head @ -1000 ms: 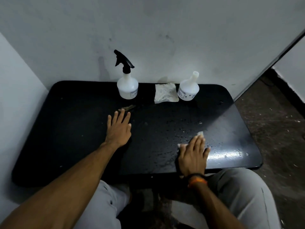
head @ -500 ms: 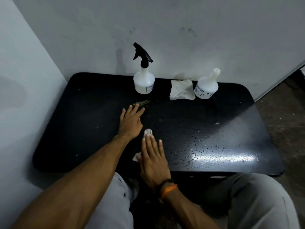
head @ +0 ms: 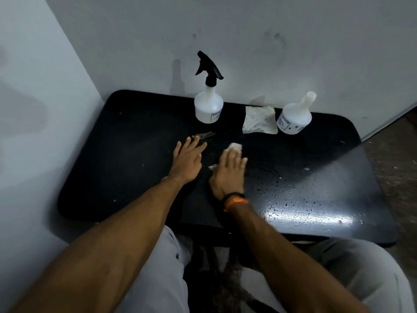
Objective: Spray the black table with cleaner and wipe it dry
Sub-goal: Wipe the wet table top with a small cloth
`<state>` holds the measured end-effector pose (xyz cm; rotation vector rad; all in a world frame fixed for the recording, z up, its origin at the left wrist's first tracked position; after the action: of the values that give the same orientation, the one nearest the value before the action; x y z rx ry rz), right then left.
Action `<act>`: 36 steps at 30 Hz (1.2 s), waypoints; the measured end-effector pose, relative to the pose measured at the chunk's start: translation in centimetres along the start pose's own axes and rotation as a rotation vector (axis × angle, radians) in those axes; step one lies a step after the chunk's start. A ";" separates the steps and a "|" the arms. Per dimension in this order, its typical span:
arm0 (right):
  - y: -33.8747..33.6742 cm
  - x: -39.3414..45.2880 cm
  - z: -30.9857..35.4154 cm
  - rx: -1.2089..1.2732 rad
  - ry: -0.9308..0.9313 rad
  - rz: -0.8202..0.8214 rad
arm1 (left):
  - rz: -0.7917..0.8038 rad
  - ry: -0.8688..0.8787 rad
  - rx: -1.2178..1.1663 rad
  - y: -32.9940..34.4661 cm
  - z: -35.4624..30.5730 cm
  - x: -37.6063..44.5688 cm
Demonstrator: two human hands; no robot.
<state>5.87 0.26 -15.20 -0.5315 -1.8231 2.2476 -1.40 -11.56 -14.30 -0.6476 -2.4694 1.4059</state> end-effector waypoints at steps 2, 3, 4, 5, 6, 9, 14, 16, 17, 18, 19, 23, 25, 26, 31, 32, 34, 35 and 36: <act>1.4 -3.2 3.3 0.014 -0.117 0.002 | 0.002 -0.021 -0.031 -0.1 -0.1 0.2; 1.9 -5.1 4.4 0.035 -0.174 0.007 | 0.005 -0.035 -0.040 -0.2 -0.1 0.2; 2.3 -7.0 5.1 0.049 -0.231 0.016 | 0.007 -0.049 -0.046 -0.2 -0.1 0.2; 2.6 -8.7 5.1 0.047 -0.280 0.026 | 0.006 -0.060 -0.049 -0.2 -0.2 0.3; 2.7 -10.2 4.7 0.037 -0.325 0.035 | 0.001 -0.071 -0.045 -0.3 -0.2 0.3; 2.4 -12.4 0.8 0.020 -0.370 -0.017 | 0.007 -0.104 -0.018 -0.1 -0.8 0.4; 1.1 -10.6 -9.4 -0.025 -0.080 -0.091 | 0.042 -0.143 -0.003 0.0 -1.8 0.1; 0.2 -9.8 -14.2 -0.013 0.138 -0.104 | 0.055 -0.149 -0.006 -0.1 -2.1 0.0; -0.4 -9.7 -16.2 0.001 0.256 -0.119 | 0.060 -0.149 -0.008 -0.1 -2.3 -0.1; -0.8 -9.7 -17.7 0.020 0.367 -0.125 | 0.065 -0.151 -0.009 -0.1 -2.3 -0.1; -1.1 -9.9 -18.5 0.042 0.462 -0.133 | 0.069 -0.154 -0.011 -0.1 -2.4 -0.2; -0.7 -10.6 -15.9 0.085 0.485 -0.164 | 0.080 -0.166 -0.002 0.0 -2.6 -0.1; 0.2 -10.6 -12.3 0.059 0.306 -0.135 | 0.083 -0.173 -0.002 0.2 -2.8 0.0; 0.6 -10.4 -10.3 0.040 0.200 -0.116 | 0.082 -0.176 0.000 0.2 -2.9 0.0; 0.2 -5.6 -5.1 -0.037 -0.129 0.001 | 0.089 -0.174 0.024 0.7 -3.1 0.1; -0.4 -4.1 -5.2 -0.062 -0.140 0.024 | 0.088 -0.174 0.030 0.8 -3.0 0.1; -1.7 -1.6 -7.1 -0.100 -0.106 0.033 | 0.094 -0.169 0.049 0.9 -2.9 0.2; -2.3 -0.9 -8.9 -0.105 -0.062 0.027 | 0.099 -0.166 0.056 1.1 -2.9 0.2; -2.7 -0.6 -10.9 -0.103 -0.006 0.018 | 0.101 -0.164 0.063 1.1 -3.0 0.2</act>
<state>10.52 10.47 -14.44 -0.5620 -1.9525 2.1786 -0.07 -8.70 -13.75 -0.6778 -2.5350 1.6291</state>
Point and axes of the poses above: each hand's wrist, its own x-axis towards the middle knuckle, its own y-axis out of the palm, z = x × y, the point moved 5 cm from there along x, towards the middle knuckle, and after that the axes turned 5 degrees about y, right-handed, at the moved point
